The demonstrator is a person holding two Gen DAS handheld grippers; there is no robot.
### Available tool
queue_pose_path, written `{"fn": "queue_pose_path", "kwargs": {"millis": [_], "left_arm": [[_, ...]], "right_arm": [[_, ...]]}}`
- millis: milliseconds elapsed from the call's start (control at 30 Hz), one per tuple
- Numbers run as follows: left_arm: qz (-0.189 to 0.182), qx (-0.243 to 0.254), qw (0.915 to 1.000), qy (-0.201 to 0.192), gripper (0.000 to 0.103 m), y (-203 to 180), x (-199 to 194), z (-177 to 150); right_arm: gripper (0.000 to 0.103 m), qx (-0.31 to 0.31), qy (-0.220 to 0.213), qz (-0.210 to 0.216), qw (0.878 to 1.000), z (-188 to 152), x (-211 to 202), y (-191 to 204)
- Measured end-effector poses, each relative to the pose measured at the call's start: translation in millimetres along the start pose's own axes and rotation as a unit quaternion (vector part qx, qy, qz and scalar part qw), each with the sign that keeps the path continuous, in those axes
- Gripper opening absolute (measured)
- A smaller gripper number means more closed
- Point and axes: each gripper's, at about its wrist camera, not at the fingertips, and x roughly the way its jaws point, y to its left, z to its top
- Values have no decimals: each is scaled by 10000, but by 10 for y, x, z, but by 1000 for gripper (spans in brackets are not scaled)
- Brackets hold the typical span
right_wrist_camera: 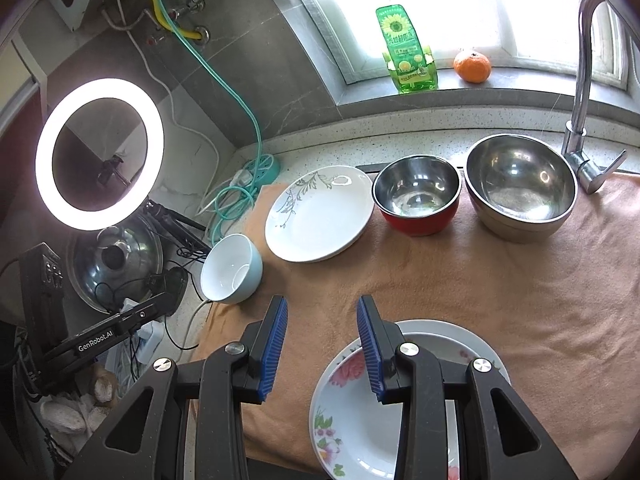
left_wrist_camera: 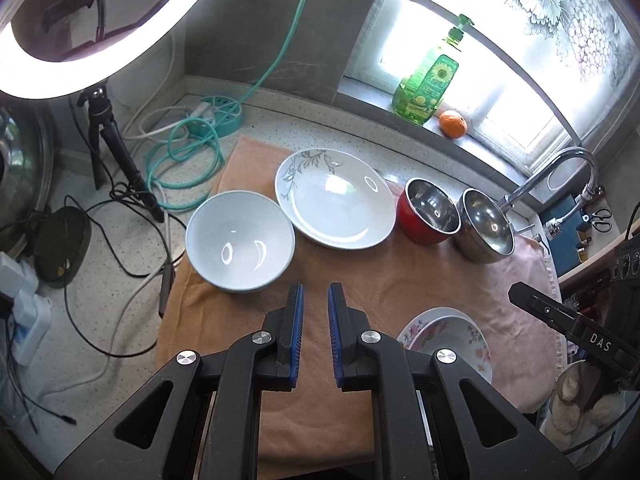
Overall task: Organize plates and bowls
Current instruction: 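Move both tools up and over to the white leaf-pattern plate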
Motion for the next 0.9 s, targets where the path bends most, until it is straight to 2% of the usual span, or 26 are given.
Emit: {"fn": "queue_pose_path", "kwargs": {"millis": [100,500,900], "left_arm": [[-74,180,9998,31,15,14,71,167],[-313,803,9961,202,15,135,484,873],[-424,1172,9900,666,15,158,1181,1230]], "right_arm": [[33,141,15,73,9999,72,47,1],[33,691,-154,-92,9975,389,365,169],[33,1214,-11,-498,9913,512,883,96]]}}
